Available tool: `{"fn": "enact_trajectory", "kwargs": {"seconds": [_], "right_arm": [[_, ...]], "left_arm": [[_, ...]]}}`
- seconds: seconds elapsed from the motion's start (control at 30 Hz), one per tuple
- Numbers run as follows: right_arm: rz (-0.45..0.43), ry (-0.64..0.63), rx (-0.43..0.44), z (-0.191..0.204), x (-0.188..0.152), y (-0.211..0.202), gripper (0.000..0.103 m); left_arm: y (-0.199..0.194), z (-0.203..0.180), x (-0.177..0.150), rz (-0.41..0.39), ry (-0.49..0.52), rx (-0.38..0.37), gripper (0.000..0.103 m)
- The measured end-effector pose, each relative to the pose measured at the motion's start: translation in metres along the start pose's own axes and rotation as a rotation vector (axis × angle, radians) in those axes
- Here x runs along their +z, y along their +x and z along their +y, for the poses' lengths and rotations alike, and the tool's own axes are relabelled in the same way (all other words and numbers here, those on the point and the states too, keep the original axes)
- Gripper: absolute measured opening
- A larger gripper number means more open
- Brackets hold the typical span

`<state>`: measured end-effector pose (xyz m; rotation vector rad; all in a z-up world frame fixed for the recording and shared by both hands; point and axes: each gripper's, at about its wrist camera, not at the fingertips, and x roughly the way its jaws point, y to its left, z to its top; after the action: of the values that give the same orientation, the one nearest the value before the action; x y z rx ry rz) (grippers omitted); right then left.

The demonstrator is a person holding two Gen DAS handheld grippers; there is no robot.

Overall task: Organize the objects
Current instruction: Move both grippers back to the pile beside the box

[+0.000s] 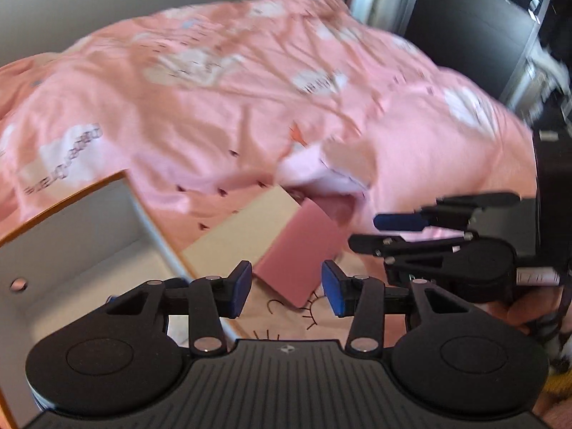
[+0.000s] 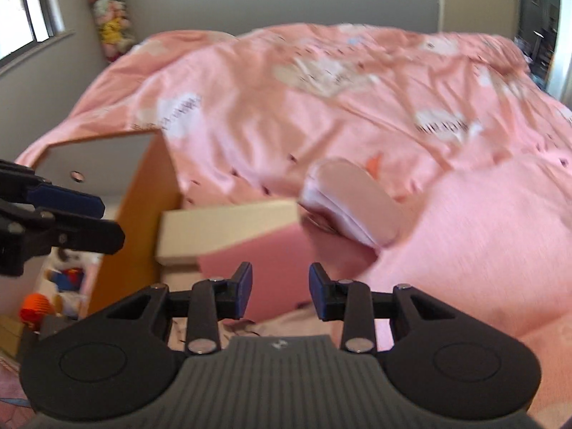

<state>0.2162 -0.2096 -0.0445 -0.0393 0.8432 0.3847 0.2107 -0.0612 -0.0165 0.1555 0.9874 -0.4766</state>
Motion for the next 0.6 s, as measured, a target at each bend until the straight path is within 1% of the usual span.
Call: {"fn": "enact_trajectory", "kwargs": {"seconds": [0.1,0.17,0.23,0.3,0.33,0.37,0.47,0.53,0.6], "right_arm": [[0.005,0.034,-0.015,-0.014,-0.005,0.017,0.037],[0.004,0.047,-0.014,-0.023,-0.007,0.026,0.037],[0.018,0.056,0.001,-0.03,-0.009,0.035,0.037],[0.052,0.056,0.009,-0.033,-0.012,0.045,0.035],[0.072,0.056,0.011,-0.035,-0.014,0.05,0.029],[0.092,0.059,0.016,-0.037,-0.015,0.055,0.024],[0.121,0.068,0.041,-0.04,-0.02,0.065,0.02],[0.126,0.073,0.057,-0.041,-0.021,0.07,0.02],[0.131,0.073,0.07,-0.041,-0.021,0.075,0.02]], "left_arm": [[0.027,-0.012,0.007,0.052,0.1,0.034,0.053],[0.043,-0.014,0.013,0.073,0.133,0.038,0.053],[0.057,-0.014,0.018,0.1,0.177,0.025,0.056],[0.073,-0.016,0.022,0.126,0.221,0.024,0.059],[0.08,-0.017,0.024,0.138,0.24,0.021,0.06],[0.086,-0.017,0.025,0.15,0.255,0.016,0.06],[0.103,-0.017,0.028,0.198,0.277,0.01,0.061],[0.112,-0.015,0.03,0.222,0.281,0.01,0.061],[0.115,-0.015,0.031,0.224,0.278,0.004,0.061]]}}
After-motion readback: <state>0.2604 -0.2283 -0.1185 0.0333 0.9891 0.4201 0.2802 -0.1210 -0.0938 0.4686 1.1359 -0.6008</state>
